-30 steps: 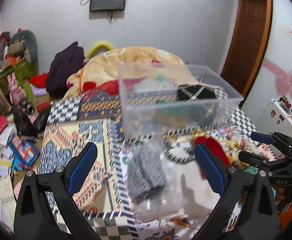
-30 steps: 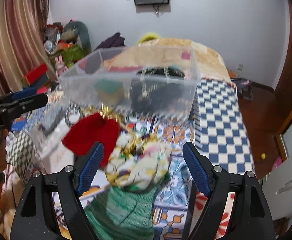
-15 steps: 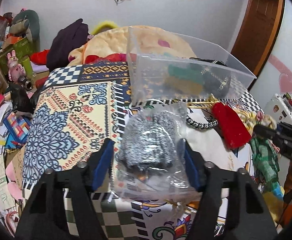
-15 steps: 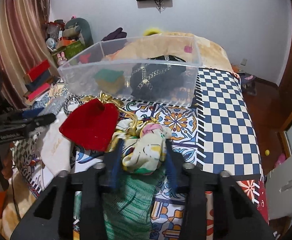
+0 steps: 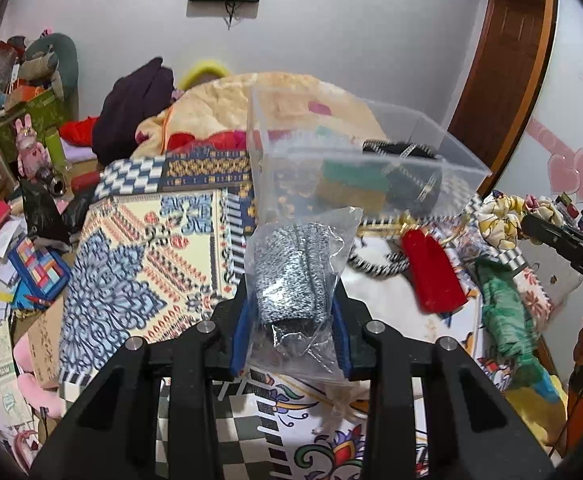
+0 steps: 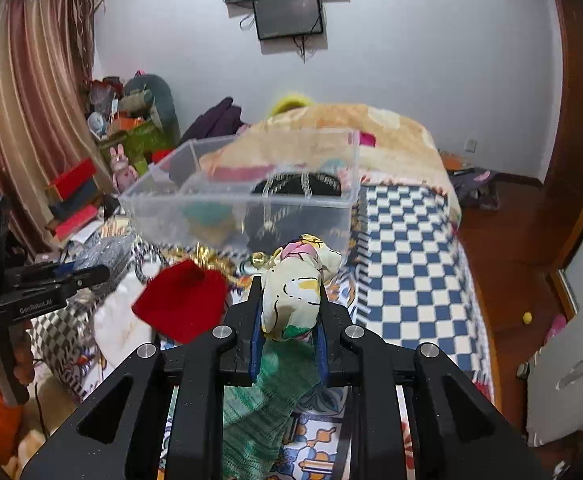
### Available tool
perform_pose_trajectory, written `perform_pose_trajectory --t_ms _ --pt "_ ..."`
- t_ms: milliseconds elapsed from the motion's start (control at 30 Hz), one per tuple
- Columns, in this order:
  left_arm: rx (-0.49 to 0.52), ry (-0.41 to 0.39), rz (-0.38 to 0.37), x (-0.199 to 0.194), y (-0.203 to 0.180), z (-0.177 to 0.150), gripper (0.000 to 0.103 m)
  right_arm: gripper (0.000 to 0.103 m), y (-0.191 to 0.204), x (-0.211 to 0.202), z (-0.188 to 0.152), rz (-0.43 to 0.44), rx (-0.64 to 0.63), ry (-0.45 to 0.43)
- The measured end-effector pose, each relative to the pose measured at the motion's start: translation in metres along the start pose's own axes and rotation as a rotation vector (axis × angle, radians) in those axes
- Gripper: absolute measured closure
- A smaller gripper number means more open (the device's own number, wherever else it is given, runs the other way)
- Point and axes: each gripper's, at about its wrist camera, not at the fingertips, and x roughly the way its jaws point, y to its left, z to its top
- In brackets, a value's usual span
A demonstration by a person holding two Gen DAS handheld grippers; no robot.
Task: Organize soft objects
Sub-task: 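Grasp the bagged grey steel wool with the left tool while the right tool grasps the floral scrunchie, then lower the steel-wool bag into the box with the left tool while the right tool releases the scrunchie inside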
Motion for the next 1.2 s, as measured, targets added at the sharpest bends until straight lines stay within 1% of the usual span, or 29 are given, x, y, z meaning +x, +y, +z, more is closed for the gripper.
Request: perform_pose_trajectory --t_ms 167,367,500,633,767,967,1100,1200 --pt "0.022 -0.07 -0.008 -0.022 -0.009 0.016 0.068 0.084 0.001 -0.011 0.016 -0.011 -0.008 -0.054" --pt "0.047 -0.162 -0.018 -0.041 -0.02 0.041 0.068 0.084 0.009 -0.017 0.04 0.011 -0.017 -0.136" --pt "0.057 -0.21 -0.015 -0.045 -0.026 0.059 0.068 0.084 0.015 -0.014 0.05 0.035 -0.021 -0.17" --pt "0.057 -0.234 -0.011 -0.04 -0.028 0.074 0.068 0.084 0.025 -0.003 0.061 0.054 -0.025 -0.189" --pt "0.05 -0.229 -0.006 -0.028 -0.029 0.083 0.068 0.084 0.029 0.008 0.066 0.08 -0.021 -0.192" --pt "0.051 -0.195 0.007 0.0 -0.031 0.097 0.068 0.084 0.031 0.029 0.074 0.078 -0.024 -0.171" --pt "0.058 -0.157 0.006 0.022 -0.034 0.106 0.068 0.084 0.031 0.048 0.077 0.066 -0.026 -0.128" --pt "0.052 -0.13 0.015 0.039 -0.035 0.109 0.068 0.083 0.031 0.065 0.078 0.058 -0.043 -0.07"
